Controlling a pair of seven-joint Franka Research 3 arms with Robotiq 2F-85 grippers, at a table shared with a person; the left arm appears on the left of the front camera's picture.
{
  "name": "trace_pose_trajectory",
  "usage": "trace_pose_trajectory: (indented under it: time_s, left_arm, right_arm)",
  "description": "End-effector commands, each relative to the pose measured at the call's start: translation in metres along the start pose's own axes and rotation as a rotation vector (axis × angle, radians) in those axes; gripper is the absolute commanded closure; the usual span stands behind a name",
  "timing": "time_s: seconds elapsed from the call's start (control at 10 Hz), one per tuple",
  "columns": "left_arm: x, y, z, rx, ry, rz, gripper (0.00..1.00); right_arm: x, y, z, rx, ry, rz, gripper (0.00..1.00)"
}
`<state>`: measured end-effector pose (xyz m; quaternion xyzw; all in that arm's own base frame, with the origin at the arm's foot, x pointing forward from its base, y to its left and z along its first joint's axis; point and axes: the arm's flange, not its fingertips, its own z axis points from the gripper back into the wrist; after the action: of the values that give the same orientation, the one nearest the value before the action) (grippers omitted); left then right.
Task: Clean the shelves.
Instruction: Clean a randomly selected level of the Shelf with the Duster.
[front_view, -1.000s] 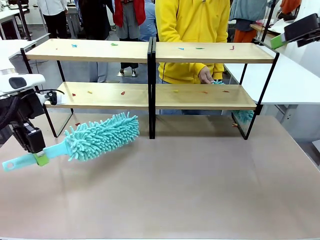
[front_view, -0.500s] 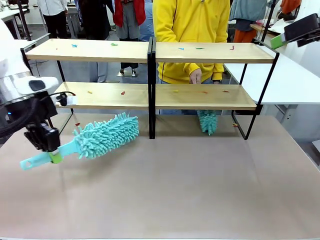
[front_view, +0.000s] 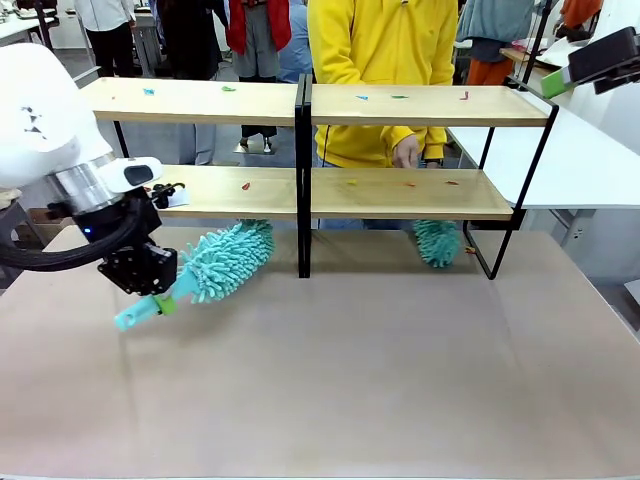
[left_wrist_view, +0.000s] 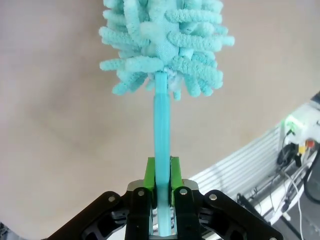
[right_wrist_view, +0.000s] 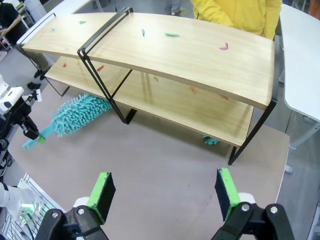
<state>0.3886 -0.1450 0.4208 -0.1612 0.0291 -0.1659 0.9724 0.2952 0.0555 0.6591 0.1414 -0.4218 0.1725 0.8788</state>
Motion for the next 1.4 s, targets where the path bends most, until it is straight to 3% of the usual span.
trace_pose_trajectory:
  time_s: [0.0,0.3,0.9,1.0,1.3]
  left_arm:
    - [0.014,-0.012,-0.008,0.023,-0.029,0.067,0.87]
    - [0.029,-0.021,-0.017,0.017,-0.135,0.146,0.87]
    - [0.044,-0.024,-0.032,0.106,-0.086,0.227,0.87]
    - [0.044,-0.021,-0.034,0.109,-0.048,0.250,0.87]
    - [0.028,-0.002,-0.035,0.130,-0.063,0.310,0.87]
  right_arm:
    - [0.000,-0.001,0.000,0.004,-0.002,-0.004,0.00]
    - [0.000,-0.001,0.000,0.004,-0.002,-0.004,0.00]
    - [0.000,-0.001,0.000,0.004,-0.002,-0.004,0.00]
    - [0.000,-0.001,0.000,0.004,-0.002,-0.004,0.00]
    - [0.000,-0.001,0.000,0.004,-0.002,-0.004,0.00]
